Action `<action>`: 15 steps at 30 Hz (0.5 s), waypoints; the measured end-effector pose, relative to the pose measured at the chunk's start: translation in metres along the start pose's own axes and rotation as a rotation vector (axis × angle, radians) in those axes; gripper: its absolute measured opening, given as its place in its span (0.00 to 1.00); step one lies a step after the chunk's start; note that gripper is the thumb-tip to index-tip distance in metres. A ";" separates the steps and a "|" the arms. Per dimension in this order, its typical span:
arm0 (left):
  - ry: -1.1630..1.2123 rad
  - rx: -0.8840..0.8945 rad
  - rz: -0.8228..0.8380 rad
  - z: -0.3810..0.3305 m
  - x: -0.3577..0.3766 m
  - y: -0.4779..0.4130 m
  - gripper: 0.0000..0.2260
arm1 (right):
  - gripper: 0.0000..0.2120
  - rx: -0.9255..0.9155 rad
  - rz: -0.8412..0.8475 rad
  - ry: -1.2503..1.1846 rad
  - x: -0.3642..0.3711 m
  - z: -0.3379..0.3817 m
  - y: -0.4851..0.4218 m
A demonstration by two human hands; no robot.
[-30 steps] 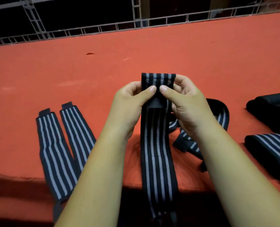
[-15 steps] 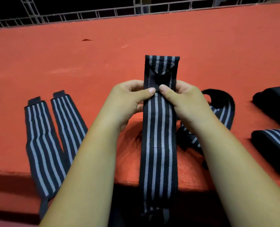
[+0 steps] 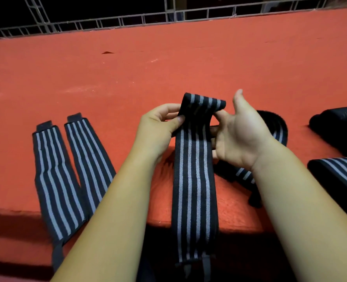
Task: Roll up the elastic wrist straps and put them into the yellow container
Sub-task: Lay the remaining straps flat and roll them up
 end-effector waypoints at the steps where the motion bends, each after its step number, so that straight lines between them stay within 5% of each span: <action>1: -0.003 0.003 0.017 0.000 0.000 0.000 0.13 | 0.45 0.010 -0.020 -0.020 -0.003 0.001 -0.001; 9: 0.042 -0.081 0.178 -0.009 0.004 0.014 0.15 | 0.12 -0.109 -0.137 0.051 -0.003 0.001 0.001; 15: 0.121 -0.234 0.111 -0.002 -0.001 0.011 0.14 | 0.21 -0.336 -0.271 0.226 -0.007 0.016 -0.005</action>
Point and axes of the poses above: each hand's wrist, its own y-axis away from the middle knuckle, its own x-axis out of the palm, z = x × y, the point moved 9 cm from there along -y, towards the middle knuckle, and after that the axes turned 13 degrees about -z, right-handed, at the moved point
